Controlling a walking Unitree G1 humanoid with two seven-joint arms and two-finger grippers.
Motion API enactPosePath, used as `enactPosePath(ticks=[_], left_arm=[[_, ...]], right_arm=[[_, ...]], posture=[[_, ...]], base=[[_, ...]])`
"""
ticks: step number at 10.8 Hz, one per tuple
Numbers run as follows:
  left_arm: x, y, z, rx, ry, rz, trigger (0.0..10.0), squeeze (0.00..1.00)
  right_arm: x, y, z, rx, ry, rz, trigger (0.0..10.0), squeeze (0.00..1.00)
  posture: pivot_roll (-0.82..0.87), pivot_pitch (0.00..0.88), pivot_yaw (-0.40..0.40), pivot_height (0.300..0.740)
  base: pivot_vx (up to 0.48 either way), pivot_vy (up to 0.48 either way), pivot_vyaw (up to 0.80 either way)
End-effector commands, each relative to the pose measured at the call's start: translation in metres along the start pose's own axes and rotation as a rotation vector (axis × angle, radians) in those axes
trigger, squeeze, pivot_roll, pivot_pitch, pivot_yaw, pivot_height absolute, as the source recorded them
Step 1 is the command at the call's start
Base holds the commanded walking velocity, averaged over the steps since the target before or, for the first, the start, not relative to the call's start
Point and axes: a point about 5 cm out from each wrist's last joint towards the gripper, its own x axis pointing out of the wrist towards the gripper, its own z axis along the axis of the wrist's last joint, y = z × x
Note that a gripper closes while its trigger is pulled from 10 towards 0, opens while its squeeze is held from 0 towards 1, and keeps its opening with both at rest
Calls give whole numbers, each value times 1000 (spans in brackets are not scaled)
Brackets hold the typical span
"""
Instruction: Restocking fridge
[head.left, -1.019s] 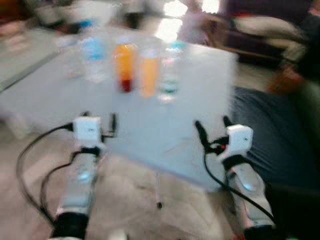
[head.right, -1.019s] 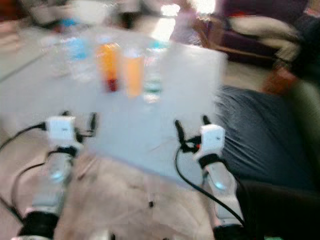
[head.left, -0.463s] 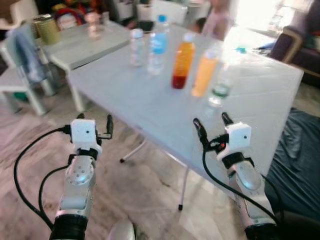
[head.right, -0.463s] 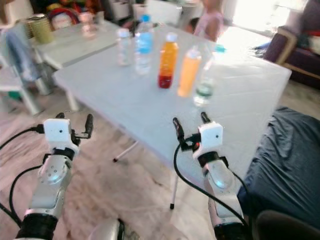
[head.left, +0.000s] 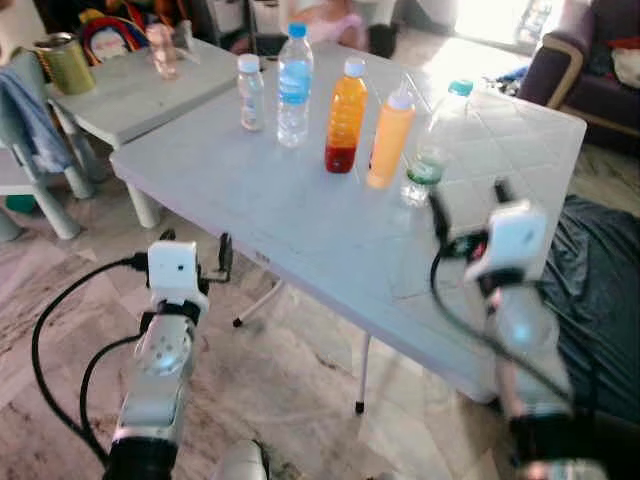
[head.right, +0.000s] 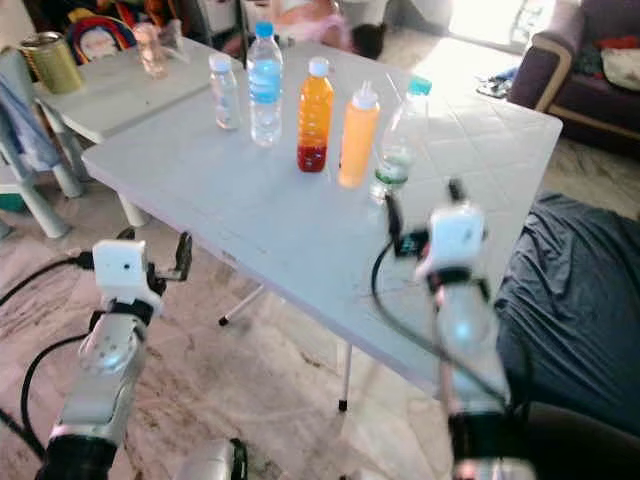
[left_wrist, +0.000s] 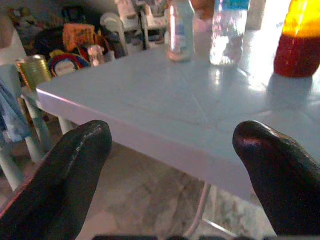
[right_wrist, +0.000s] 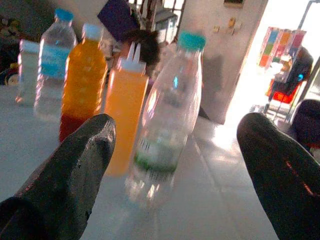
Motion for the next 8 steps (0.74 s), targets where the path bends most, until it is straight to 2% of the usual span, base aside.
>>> enactPosePath(ticks=[1,2,6,8], left_arm=[[-1,0,5,14,-11,-19,10000,0],[-2,1,6,19,-10,-22,10000,0],[-14,11,14,65,12,-47,10000,0],[-20,16,17,88,27,-55,10000,0]], right_arm=[[8,-6,7,-5,-16,-22,10000,0],[16,-10,13,-22,-34,-27,10000,0],[65,-35,45,-58,-67,-31,10000,0],[83,-35,54,-19,-79,16,10000,0]], posture=[[108,104,-13,740],[117,115,-9,740],[196,191,25,740],[229,212,41,740]], base=[[0,0,0],[0,0,0],[0,0,0],[0,0,0]])
